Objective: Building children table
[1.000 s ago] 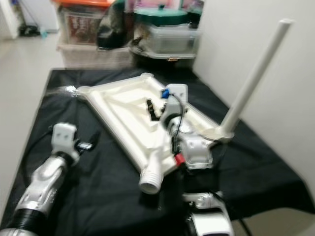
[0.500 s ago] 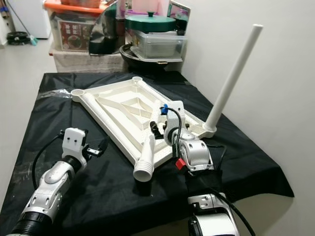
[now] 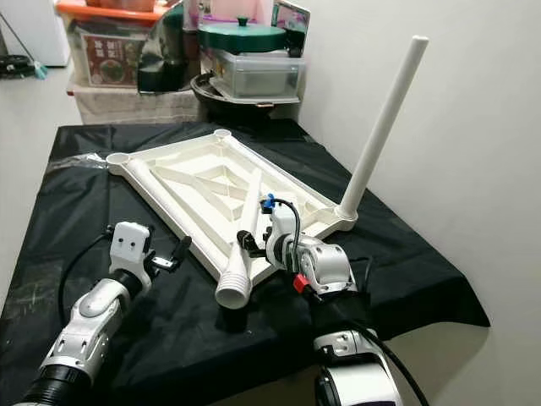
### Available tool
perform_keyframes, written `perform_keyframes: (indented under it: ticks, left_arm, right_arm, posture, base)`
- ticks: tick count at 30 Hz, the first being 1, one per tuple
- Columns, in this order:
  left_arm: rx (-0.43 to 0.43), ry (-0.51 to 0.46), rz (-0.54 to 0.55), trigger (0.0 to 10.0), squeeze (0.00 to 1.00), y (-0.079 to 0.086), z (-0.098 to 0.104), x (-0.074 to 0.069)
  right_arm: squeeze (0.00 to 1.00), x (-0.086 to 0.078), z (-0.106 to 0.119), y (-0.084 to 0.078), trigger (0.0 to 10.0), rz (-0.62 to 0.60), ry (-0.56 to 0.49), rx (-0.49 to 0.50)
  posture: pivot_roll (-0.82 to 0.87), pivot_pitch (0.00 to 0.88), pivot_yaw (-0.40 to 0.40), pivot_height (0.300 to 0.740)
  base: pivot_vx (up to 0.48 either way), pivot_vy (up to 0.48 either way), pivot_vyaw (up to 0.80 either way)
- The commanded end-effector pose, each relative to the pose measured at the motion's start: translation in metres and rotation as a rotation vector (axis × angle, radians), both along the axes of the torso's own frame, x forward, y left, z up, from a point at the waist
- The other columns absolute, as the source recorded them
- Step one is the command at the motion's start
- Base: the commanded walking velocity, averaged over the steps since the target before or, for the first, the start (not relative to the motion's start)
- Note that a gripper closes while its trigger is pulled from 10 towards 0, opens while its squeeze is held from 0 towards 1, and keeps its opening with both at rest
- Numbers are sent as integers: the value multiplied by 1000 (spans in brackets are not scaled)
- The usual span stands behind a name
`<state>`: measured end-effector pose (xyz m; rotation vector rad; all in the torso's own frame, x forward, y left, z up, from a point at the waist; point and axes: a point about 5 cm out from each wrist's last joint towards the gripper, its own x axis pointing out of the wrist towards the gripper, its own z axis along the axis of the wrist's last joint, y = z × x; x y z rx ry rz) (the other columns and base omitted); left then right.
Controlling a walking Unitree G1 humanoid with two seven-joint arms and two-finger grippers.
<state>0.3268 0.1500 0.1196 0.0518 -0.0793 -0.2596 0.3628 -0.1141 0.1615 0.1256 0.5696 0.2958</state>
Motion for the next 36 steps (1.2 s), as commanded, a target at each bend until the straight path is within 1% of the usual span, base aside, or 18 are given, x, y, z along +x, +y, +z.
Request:
perform_keyframes:
  ticks: [1, 5, 9, 11, 12, 16, 20, 26, 28, 29, 33, 36]
  left_arm:
    - [3, 15, 0, 10000, 0, -1, -5, -1]
    - [6, 18, 0, 10000, 0, -2, -5, -1]
    - [9, 22, 0, 10000, 0, -2, -6, -1]
    - [11, 24, 1, 10000, 0, -3, -6, -1]
    - [11, 24, 1, 10000, 0, -3, -6, -1]
    - [15, 28, 5, 10000, 0, -4, -7, 0]
    - [16, 29, 8, 10000, 0, -4, -7, 0]
    - [18, 31, 12, 10000, 0, -4, -8, 1]
    - [20, 34, 17, 10000, 0, -4, -9, 1]
    - [21, 35, 19, 10000, 0, -3, -9, 1]
    - [26, 40, 37, 10000, 0, 0, -10, 1]
    - [28, 42, 42, 10000, 0, 1, -10, 1]
  right_arm:
    - [0, 0, -2, 0, 10000, -1, 36, 13]
    - [0, 4, 3, -1, 10000, -1, 29, 4]
    - [0, 4, -1, 0, 10000, 2, 47, -8]
    - [0, 0, -8, 2, 10000, 11, 75, -16]
    - [0, 0, -8, 2, 10000, 11, 75, -16]
    - [0, -20, -39, 14, 10000, 65, 209, -29]
    - [0, -26, -45, 20, 10000, 83, 254, -13]
    - [0, -23, -45, 20, 10000, 68, 259, -1]
    - [0, -21, -47, 19, 10000, 39, 269, 35]
    - [0, -21, -47, 18, 0, 24, 271, 54]
    - [0, -21, -46, 13, 0, -27, 250, 95]
    - [0, -21, -44, 12, 0, -38, 244, 113]
  posture:
    - [0, 0, -132, 740]
    - [-7, 0, -135, 740]
    - [-7, 0, -135, 740]
    - [-12, 0, -139, 740]
    - [-12, 0, -139, 740]
    - [-17, 0, -140, 740]
    - [-17, 0, -142, 740]
    - [-19, 0, -148, 740]
    - [-18, 0, -150, 740]
    - [-18, 0, -150, 740]
    - [-18, 0, -153, 740]
    - [-18, 0, -152, 740]
  base:
    - [0, 0, 0]
    - [0, 0, 0]
    - [0, 0, 0]
    - [0, 0, 0]
    - [0, 0, 0]
    - [0, 0, 0]
    - [0, 0, 0]
    - [0, 0, 0]
    - [0, 0, 0]
    - [0, 0, 0]
    - [0, 0, 0]
    - [0, 0, 0]
